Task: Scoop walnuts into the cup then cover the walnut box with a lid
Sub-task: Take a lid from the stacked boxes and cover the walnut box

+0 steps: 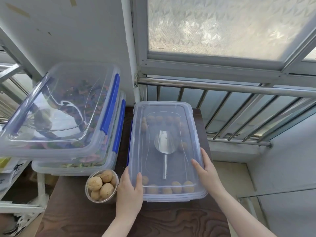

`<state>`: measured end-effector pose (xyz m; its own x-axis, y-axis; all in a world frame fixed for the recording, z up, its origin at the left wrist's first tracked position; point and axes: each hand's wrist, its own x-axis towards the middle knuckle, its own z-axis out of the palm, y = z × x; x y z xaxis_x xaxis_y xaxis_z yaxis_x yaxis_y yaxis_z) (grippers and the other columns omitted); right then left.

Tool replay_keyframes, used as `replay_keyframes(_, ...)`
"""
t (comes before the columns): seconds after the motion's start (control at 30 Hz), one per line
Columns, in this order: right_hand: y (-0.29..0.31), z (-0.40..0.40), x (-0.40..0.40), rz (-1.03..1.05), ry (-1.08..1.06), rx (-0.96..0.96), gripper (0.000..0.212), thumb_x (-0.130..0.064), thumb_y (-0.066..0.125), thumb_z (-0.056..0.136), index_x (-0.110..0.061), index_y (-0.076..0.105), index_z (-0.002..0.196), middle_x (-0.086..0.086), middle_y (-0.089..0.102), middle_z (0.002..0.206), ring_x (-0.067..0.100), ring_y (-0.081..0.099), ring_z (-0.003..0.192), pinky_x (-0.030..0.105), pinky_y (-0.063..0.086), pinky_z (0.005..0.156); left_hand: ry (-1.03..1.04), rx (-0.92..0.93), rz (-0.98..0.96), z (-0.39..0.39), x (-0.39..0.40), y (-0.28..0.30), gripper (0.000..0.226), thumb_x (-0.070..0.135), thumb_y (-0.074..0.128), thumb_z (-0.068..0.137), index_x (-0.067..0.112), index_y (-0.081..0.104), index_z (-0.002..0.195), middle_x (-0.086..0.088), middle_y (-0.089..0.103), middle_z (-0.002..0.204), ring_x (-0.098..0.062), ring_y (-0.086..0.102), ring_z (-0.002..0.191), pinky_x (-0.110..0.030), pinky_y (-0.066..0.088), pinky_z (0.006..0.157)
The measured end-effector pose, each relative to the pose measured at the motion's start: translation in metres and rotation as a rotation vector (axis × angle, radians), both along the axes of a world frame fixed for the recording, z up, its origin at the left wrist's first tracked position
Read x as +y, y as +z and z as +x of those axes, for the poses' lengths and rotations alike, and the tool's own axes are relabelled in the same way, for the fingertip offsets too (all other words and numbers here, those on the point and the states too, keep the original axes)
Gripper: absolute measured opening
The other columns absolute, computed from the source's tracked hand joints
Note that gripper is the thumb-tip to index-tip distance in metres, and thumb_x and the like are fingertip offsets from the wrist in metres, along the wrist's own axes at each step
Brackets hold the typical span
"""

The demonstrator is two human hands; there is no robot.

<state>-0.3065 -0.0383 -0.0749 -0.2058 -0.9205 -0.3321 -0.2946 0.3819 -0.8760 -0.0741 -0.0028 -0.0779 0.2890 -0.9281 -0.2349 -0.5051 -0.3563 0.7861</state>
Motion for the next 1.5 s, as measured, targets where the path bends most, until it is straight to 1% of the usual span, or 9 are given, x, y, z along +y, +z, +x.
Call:
replay_keyframes(0.17,-0.003,0.006,0.006,0.01,0.0,-0.013,0.065,-0.019,0.054,0.096,-0.016,0.022,0.152,-0.005,0.035,0.151,0.01,0.034,0.137,0.032,0.028,0.116,0.015,0.01,0.071,0.009,0.004,-0.002,0.056,0.034,0.048,0.093,0.008,0.035,0.141,-0.011,0.046,0.142,-0.024,0.041,0.132,-0.039,0.031,0.11)
replay_keyframes(0.3,-0.007,0.006,0.01,0.024,-0.018,0.0,0.066,-0.023,0.057,0.093,-0.019,0.026,0.151,-0.006,0.037,0.152,0.014,0.036,0.14,0.041,0.029,0.118,0.0,0.017,0.079,0.016,0.001,-0.001,0.059,0.032,0.052,0.092,0.007,0.034,0.142,-0.011,0.042,0.146,-0.023,0.036,0.135,-0.039,0.027,0.113)
replay_keyframes(0.5,-0.006,-0.008,-0.007,0.156,-0.139,-0.04,0.086,-0.045,0.067,0.082,-0.015,0.025,0.151,0.003,0.032,0.156,0.022,0.033,0.142,0.04,0.031,0.113,0.035,0.055,0.158,0.021,-0.031,0.007,0.082,0.045,0.059,0.085,0.008,0.02,0.147,-0.012,0.026,0.154,-0.026,0.024,0.141,-0.04,0.019,0.114)
replay_keyframes(0.63,-0.008,-0.018,-0.02,0.381,-0.135,-0.212,0.103,-0.065,0.075,0.057,-0.011,0.047,0.14,0.009,0.059,0.135,0.027,0.057,0.12,0.042,0.049,0.098,0.08,0.22,0.35,0.031,-0.06,0.001,0.099,0.056,0.064,0.076,0.004,0.019,0.147,-0.015,0.029,0.153,-0.031,0.029,0.139,-0.044,0.025,0.112)
replay_keyframes(0.77,-0.007,-0.023,-0.024,0.366,-0.148,-0.222,0.082,-0.05,0.081,0.061,-0.008,0.059,0.128,0.011,0.071,0.113,0.025,0.068,0.096,0.032,0.055,0.068,0.11,0.294,0.361,0.034,-0.069,0.0,0.09,0.048,0.074,0.071,-0.001,0.037,0.138,-0.015,0.049,0.138,-0.031,0.047,0.124,-0.038,0.036,0.101)
replay_keyframes(0.87,-0.006,-0.026,-0.026,0.278,-0.207,-0.154,0.097,-0.052,0.089,0.043,-0.009,0.059,0.126,0.009,0.069,0.115,0.027,0.068,0.101,0.046,0.057,0.088,0.1,0.346,0.313,0.036,-0.068,0.003,0.061,0.036,0.079,0.07,0.005,0.057,0.119,-0.007,0.063,0.109,-0.023,0.056,0.098,-0.031,0.041,0.087)
replay_keyframes(1.07,-0.005,-0.023,-0.032,0.227,-0.203,-0.194,0.065,-0.028,0.087,0.063,-0.007,0.064,0.12,0.012,0.071,0.109,0.032,0.069,0.099,0.052,0.055,0.091,0.083,0.4,0.283,0.035,-0.069,0.001,0.047,0.03,0.082,0.067,0.016,0.056,0.104,-0.001,0.062,0.092,-0.022,0.058,0.09,-0.034,0.045,0.083)
replay_keyframes(1.23,0.0,-0.016,-0.037,0.208,-0.106,-0.155,0.041,-0.03,0.072,0.081,-0.012,0.064,0.118,0.006,0.072,0.099,0.024,0.069,0.089,0.035,0.056,0.073,0.064,0.323,0.233,0.033,-0.067,0.003,0.071,0.031,0.081,0.068,0.01,0.048,0.127,-0.007,0.06,0.121,-0.025,0.057,0.107,-0.039,0.044,0.095)
replay_keyframes(1.5,-0.001,-0.002,-0.036,0.163,-0.011,0.027,0.059,-0.044,0.057,0.09,-0.018,0.042,0.14,-0.001,0.058,0.133,0.02,0.054,0.121,0.038,0.044,0.102,-0.116,0.241,0.114,0.035,-0.069,-0.002,0.071,0.035,0.06,0.087,0.017,0.025,0.146,-0.002,0.037,0.149,-0.021,0.035,0.136,-0.038,0.027,0.111)
